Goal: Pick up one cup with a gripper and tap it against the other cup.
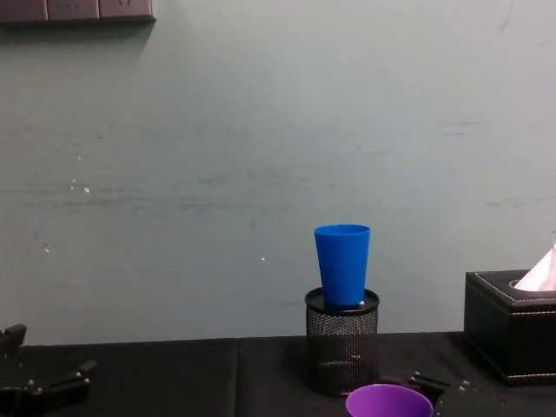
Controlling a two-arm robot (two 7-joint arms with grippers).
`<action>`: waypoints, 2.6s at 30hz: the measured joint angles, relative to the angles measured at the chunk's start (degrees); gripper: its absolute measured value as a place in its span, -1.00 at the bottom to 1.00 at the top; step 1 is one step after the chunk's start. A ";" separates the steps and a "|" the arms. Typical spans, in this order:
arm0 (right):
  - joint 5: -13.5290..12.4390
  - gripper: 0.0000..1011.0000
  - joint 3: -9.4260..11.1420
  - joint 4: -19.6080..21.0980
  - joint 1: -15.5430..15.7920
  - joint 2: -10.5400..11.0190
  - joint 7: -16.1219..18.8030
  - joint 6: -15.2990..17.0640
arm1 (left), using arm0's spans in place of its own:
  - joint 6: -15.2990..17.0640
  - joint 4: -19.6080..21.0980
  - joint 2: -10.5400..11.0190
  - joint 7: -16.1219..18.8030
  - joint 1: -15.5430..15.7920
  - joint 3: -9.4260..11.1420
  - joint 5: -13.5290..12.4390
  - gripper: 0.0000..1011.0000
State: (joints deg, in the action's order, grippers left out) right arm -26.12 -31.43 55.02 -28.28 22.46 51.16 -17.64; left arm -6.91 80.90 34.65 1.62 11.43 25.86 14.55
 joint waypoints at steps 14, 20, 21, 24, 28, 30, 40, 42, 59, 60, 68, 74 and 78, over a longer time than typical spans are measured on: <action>-0.71 0.98 1.07 3.94 0.92 0.57 -0.57 -0.81 | 0.00 0.00 0.00 0.00 0.00 0.00 0.00 0.98; -0.84 0.98 3.21 7.71 2.95 1.06 -5.45 -1.21 | 0.00 0.00 0.00 0.00 0.00 0.00 0.00 0.98; -0.55 0.98 3.66 8.34 3.39 1.14 -6.91 -1.30 | 0.00 0.00 0.00 0.00 0.00 0.00 0.00 0.98; 2.54 0.98 6.46 12.47 6.62 1.23 -16.86 -1.74 | 0.00 0.00 0.00 0.00 0.00 0.00 0.00 0.98; 6.97 0.98 8.20 15.68 9.01 1.14 -26.46 -0.18 | 0.00 0.00 0.00 0.00 0.00 0.00 0.00 0.98; 10.77 0.98 9.19 17.72 10.67 0.77 -33.87 2.62 | 0.00 0.00 0.00 0.00 0.00 0.00 0.00 0.98; 17.33 0.98 11.67 17.96 12.92 -2.31 -46.67 9.13 | 0.00 0.00 0.00 0.00 0.00 0.00 0.00 0.98; 17.50 0.98 11.91 17.15 12.84 -2.74 -46.75 9.55 | 0.00 0.00 0.00 0.00 0.00 0.00 0.00 0.98; 17.46 0.98 12.17 15.97 12.55 -3.20 -45.25 9.69 | 0.00 0.00 0.00 0.00 0.00 0.00 0.00 0.98; 17.47 0.98 12.15 15.98 12.55 -3.20 -45.30 9.71 | 0.00 0.00 0.00 0.00 0.00 0.00 0.00 0.98; 17.51 0.98 12.10 16.02 12.55 -3.20 -45.51 9.81 | 0.00 0.00 0.00 0.00 0.00 0.00 0.00 0.98; 17.53 0.98 12.09 16.06 12.55 -3.19 -45.56 9.85 | 0.00 0.00 0.00 0.00 0.00 0.00 0.00 0.98; 17.54 0.98 12.09 16.07 12.55 -3.20 -45.59 9.88 | 0.00 0.00 0.00 0.00 0.00 0.00 0.00 0.98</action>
State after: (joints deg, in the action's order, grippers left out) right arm -8.58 -19.33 71.10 -15.73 19.26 5.57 -7.76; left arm -6.91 80.90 34.65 1.62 11.43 25.86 14.55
